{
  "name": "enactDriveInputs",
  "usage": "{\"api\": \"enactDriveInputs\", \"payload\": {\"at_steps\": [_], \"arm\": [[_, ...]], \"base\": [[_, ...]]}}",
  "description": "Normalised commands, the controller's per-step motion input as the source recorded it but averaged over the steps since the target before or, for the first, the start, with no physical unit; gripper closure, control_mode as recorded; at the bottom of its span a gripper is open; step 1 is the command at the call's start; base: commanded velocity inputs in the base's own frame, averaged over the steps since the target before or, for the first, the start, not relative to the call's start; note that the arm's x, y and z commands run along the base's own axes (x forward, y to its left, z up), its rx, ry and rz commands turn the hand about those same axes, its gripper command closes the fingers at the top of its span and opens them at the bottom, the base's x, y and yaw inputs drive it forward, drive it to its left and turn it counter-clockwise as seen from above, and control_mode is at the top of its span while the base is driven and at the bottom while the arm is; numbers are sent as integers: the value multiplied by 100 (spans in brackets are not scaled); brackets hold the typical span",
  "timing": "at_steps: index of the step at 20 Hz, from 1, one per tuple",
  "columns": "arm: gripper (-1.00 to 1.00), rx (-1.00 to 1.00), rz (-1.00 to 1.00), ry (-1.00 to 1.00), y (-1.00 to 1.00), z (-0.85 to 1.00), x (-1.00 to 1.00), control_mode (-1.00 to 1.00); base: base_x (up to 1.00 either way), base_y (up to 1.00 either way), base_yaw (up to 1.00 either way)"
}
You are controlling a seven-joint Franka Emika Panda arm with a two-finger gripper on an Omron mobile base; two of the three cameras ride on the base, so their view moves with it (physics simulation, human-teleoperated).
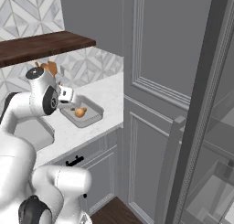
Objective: Place one squash and one chicken drumstick in each tupperware on the nearby counter, to pack two identical lunches.
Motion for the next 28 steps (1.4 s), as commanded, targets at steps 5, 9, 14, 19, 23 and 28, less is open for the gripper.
{"api": "enactDriveInputs", "payload": {"at_steps": [5, 9, 14, 19, 23, 28], "arm": [[-100, 0, -6, 2, -6, 65, -76, -100], [-100, 3, 0, -12, -31, 19, -59, -100], [-100, 1, 0, -2, -28, 21, -67, -100], [-100, 1, 0, 0, -43, 39, -94, -100], [-100, 0, 0, -4, -21, 34, -87, -100], [-100, 0, 0, -5, -11, 12, -55, 100]], "base": [[0, 0, 0], [0, 0, 0], [0, 0, 0], [0, 0, 0], [0, 0, 0], [-40, 0, 0]]}}
